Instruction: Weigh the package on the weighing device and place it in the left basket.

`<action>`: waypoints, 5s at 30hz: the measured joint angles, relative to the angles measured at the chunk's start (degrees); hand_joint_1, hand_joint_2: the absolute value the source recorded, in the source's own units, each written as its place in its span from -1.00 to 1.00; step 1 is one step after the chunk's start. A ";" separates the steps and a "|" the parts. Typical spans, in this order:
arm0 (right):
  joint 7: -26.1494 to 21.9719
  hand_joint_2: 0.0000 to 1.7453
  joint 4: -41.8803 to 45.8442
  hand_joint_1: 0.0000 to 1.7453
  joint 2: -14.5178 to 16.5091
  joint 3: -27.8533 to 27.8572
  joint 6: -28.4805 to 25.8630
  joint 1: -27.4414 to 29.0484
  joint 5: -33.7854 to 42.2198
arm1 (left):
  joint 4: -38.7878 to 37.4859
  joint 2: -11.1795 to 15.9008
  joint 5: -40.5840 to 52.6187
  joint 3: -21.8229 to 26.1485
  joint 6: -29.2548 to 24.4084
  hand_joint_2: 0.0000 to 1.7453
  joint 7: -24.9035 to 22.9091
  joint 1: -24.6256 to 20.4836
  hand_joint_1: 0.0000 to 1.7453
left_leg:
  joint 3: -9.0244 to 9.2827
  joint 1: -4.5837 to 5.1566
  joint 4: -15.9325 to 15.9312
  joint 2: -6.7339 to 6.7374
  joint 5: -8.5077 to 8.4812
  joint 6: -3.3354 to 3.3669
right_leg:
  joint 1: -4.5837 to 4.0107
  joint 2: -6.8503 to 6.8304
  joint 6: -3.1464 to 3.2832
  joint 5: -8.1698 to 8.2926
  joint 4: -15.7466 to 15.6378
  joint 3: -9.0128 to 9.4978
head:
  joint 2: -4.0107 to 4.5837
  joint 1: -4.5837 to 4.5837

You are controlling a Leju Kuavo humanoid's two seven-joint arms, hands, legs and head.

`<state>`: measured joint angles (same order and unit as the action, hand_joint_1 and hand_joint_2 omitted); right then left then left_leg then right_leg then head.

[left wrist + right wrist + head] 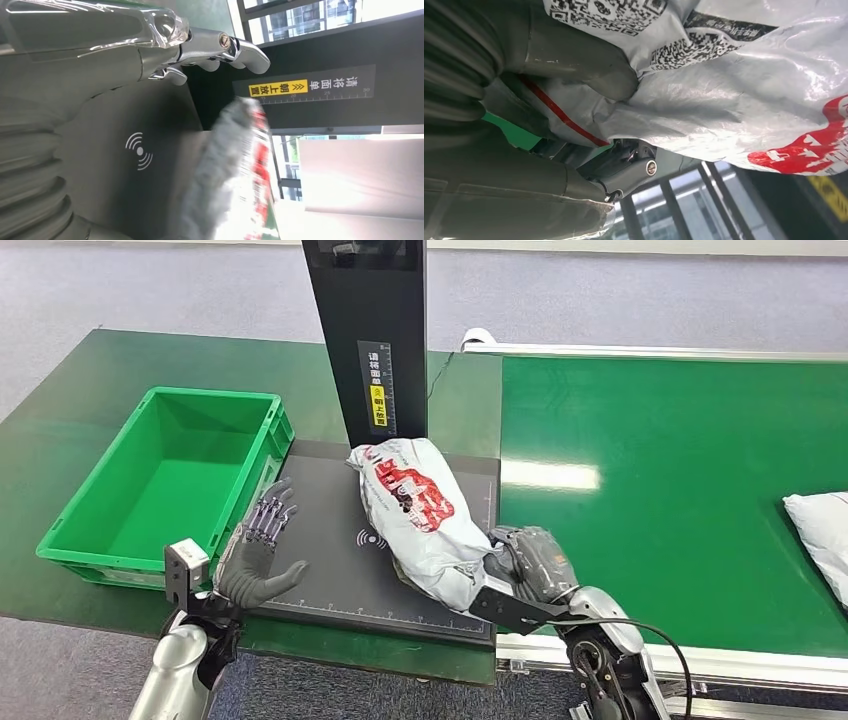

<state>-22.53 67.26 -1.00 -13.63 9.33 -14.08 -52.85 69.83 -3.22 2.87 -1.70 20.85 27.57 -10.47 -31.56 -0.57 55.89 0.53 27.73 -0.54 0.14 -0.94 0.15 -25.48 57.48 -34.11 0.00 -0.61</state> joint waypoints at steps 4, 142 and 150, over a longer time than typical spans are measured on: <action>-0.32 1.00 -5.77 1.00 -0.39 -3.82 2.38 -3.26 1.89 | -0.08 -0.13 -1.03 0.00 -0.33 1.00 -0.12 -1.29 -1.00 | 0.00 0.00 0.01 -0.03 0.00 0.00 | 0.00 -0.01 0.00 0.00 0.00 0.02 | 0.00 0.01; -10.45 1.00 -0.86 -1.00 4.21 7.12 2.65 2.02 42.73 | -12.42 6.08 60.76 8.71 -52.02 1.00 -27.27 -14.43 1.00 | 0.01 0.01 0.01 0.08 0.00 0.00 | 0.01 0.04 0.00 0.02 0.00 -0.02 | 0.00 0.02; -10.22 1.00 -0.86 -1.00 4.30 7.06 2.44 2.02 42.66 | -14.10 6.23 59.63 11.72 -58.10 1.00 -23.58 -14.62 -1.00 | 0.01 0.01 0.00 0.06 0.00 0.00 | 0.00 0.03 0.00 0.01 0.00 -0.02 | 0.00 0.01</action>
<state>-32.75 66.40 3.30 -6.57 11.78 -12.06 -10.19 55.73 3.01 62.49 10.01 -37.25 4.00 -25.10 -31.54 -0.56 55.89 0.59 27.73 -0.54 0.14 -0.91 0.15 -25.47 57.48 -34.13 0.00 -0.60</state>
